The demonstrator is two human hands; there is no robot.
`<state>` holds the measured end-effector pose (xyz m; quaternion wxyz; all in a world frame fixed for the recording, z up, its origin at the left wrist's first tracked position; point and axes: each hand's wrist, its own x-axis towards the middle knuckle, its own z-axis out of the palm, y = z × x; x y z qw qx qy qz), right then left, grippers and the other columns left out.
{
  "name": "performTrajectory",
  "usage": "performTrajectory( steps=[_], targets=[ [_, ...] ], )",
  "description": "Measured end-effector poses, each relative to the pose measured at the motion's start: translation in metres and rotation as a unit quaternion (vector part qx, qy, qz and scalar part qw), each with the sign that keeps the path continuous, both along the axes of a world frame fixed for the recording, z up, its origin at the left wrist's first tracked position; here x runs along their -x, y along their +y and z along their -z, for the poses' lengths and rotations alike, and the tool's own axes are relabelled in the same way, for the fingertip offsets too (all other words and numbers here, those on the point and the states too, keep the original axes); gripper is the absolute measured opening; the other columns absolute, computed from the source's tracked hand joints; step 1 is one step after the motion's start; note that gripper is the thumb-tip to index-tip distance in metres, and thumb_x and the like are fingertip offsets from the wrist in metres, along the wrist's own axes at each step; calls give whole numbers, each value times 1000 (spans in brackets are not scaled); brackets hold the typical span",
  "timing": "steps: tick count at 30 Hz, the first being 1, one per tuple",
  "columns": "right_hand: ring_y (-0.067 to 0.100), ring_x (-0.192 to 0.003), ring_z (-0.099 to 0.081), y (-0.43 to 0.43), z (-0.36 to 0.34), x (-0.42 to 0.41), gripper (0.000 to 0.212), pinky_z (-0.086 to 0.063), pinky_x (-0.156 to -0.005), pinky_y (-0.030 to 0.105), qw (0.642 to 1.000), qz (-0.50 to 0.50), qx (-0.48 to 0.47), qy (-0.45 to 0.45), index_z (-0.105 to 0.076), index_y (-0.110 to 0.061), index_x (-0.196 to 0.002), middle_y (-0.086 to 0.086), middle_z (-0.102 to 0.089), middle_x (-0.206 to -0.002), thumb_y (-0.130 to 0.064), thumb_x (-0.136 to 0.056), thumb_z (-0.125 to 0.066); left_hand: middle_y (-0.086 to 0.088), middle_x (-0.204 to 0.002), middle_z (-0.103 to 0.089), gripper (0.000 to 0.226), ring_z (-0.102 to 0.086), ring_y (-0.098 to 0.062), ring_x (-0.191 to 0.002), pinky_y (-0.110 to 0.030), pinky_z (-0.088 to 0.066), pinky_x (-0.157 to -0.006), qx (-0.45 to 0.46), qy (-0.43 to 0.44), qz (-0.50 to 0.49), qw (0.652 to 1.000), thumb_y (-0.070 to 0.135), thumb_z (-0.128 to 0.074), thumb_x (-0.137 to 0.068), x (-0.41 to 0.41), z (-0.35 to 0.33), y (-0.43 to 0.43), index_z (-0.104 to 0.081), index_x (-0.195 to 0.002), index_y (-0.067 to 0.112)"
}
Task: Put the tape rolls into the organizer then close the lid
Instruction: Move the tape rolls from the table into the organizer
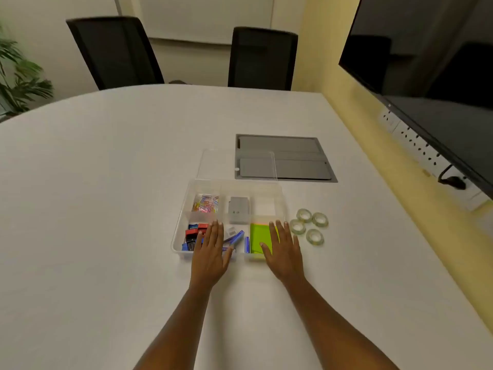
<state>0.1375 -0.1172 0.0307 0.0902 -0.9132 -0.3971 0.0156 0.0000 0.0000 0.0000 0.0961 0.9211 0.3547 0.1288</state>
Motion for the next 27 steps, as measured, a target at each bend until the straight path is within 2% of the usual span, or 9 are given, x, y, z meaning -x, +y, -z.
performTrajectory(
  steps=[2, 3, 5, 8, 10, 18, 22, 23, 27],
  targets=[
    [25, -111, -63, -3, 11, 2, 79, -57, -78, 43, 1000, 3, -11, 9, -61, -14, -117, 8, -67, -120, -48, -92, 6, -13, -136, -53, 71, -40, -20, -132, -21, 19, -112, 34, 2, -13, 999, 49, 1, -93, 3, 0, -3, -37, -133, 5],
    [26, -110, -64, -5, 18, 4, 79, -57, -77, 43, 1000, 8, -16, 7, -61, -14, -116, 8, -67, -120, -48, -92, 6, -13, -135, -54, 72, -46, -25, -128, -21, 19, -112, 35, 0, -10, 999, 49, 1, -93, 5, 2, -5, -39, -131, 4],
    [27, -109, -64, -8, 22, 8, 79, -58, -75, 43, 1000, 20, 1, 19, -61, -14, -116, 9, -67, -121, -48, -92, 6, -14, -136, -52, 71, -34, -21, -136, -21, 19, -112, 46, 14, -7, 999, 49, 1, -93, 9, 6, -9, -38, -132, 4],
    [30, -109, -64, -9, 25, 11, 77, -58, -74, 43, 999, 32, -2, 42, -61, -14, -116, 11, -67, -120, -48, -92, 4, -14, -140, -46, 68, 17, -6, -141, -23, 15, -113, 46, 32, -23, 998, 48, 0, -93, 13, 9, -6, -32, -135, 5],
    [31, -111, -63, -9, 26, 11, 76, -57, -75, 44, 998, 30, -4, 50, -61, -14, -116, 12, -66, -121, -49, -92, 3, -15, -139, -48, 66, 25, -5, -139, -24, 14, -113, 33, 32, -31, 998, 47, 0, -94, 13, 12, -5, -32, -134, 6],
    [34, -120, -54, -7, 30, 12, 76, -54, -85, 46, 997, 30, -38, 67, -58, -14, -119, 14, -60, -128, -53, -91, 1, -11, -139, -46, 65, 22, -5, -140, -25, 13, -113, 55, 42, -28, 997, 46, 0, -94, 16, 13, -3, -32, -134, 6],
    [36, -123, -51, -7, 31, 12, 76, -51, -90, 46, 996, 16, -59, 71, -59, -14, -118, 15, -57, -132, -54, -91, -1, -13, -136, -52, 73, -36, -19, -133, -23, 18, -113, 64, 48, -8, 997, 48, 4, -93, 12, 13, -3, -42, -131, 5],
    [36, -124, -50, -8, 31, 12, 75, -51, -90, 47, 996, 12, -61, 70, -59, -14, -118, 15, -56, -133, -55, -90, -1, -14, -138, -49, 80, -38, -25, -132, -23, 18, -114, 52, 32, -7, 998, 53, 8, -90, 10, 13, -3, -39, -133, 5],
    [37, -128, -45, -11, 33, 10, 77, -48, -94, 48, 994, -10, -82, 68, -55, -13, -121, 17, -49, -138, -58, -88, -2, -10, -155, -15, 108, -9, -24, -144, -31, 3, -113, 87, -2, -2, 996, 71, 29, -62, 7, 14, 2, -10, -143, 11]
  ],
)
